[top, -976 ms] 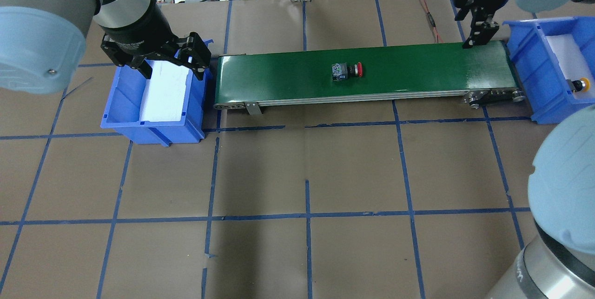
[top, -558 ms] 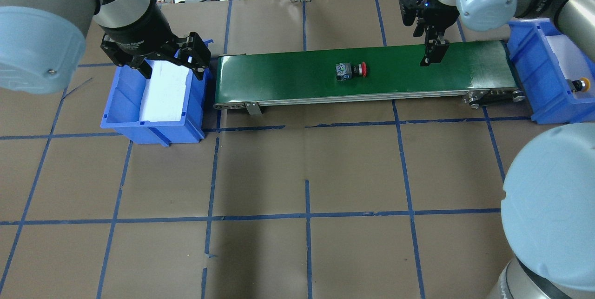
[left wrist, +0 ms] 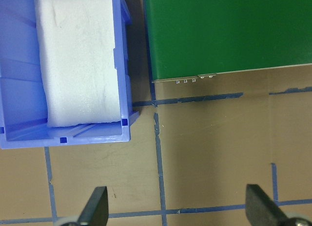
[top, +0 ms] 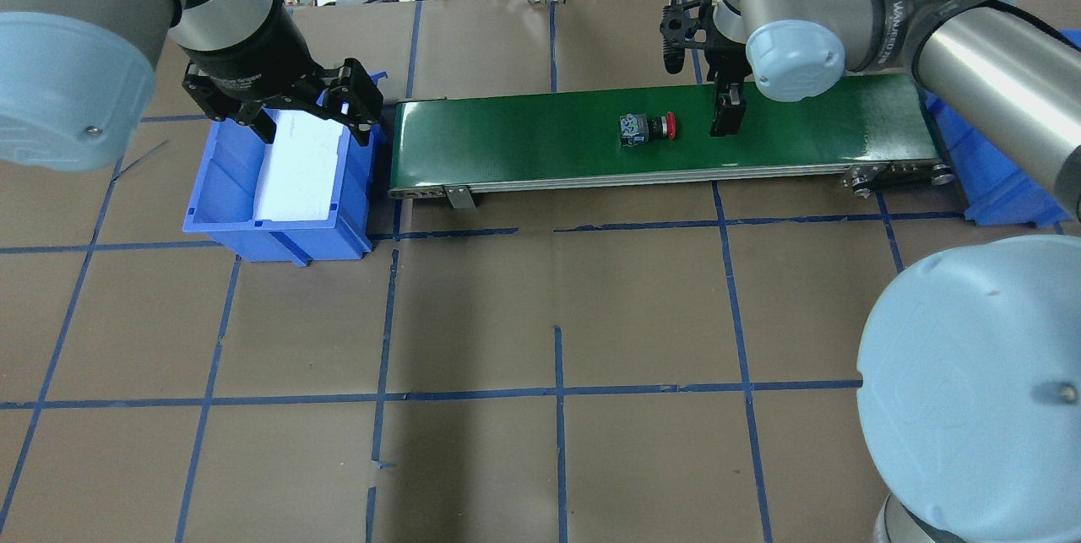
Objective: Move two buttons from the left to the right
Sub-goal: 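Move the right gripper back over the red button on the belt, then lower the right gripper and grasp the red button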
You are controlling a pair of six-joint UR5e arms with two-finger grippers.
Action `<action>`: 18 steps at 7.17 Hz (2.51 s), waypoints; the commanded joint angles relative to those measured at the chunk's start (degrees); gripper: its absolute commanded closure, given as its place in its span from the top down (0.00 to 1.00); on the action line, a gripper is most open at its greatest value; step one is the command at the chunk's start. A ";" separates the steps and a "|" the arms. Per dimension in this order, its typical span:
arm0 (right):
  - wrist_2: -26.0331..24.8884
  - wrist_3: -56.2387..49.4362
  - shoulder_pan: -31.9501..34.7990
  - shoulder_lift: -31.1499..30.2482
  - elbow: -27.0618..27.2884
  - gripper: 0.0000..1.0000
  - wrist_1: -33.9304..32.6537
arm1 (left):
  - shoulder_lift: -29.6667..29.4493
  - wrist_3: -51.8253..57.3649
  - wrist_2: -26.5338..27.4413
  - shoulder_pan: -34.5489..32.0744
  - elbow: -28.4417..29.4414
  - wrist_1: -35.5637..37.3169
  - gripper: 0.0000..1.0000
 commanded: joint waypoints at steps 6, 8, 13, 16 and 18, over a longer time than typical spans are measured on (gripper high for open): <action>2.43 -4.73 -2.48 1.65 0.30 0.95 -1.30 | 0.09 0.00 0.00 0.00 -0.18 0.00 1.00; 3.15 -4.29 -2.75 1.48 1.17 0.95 -1.21 | 0.09 0.00 0.00 0.00 -0.18 0.00 1.00; 2.28 -4.64 -2.14 0.68 1.97 0.98 -1.12 | 0.00 0.00 0.00 0.00 -0.09 0.00 1.00; 2.45 -4.73 -2.14 0.68 1.97 0.99 -1.21 | 0.26 0.00 0.00 0.00 -0.18 0.00 1.00; 2.36 -4.73 -2.14 0.68 1.97 0.99 -1.21 | 0.35 0.00 0.00 0.00 -0.26 0.00 1.00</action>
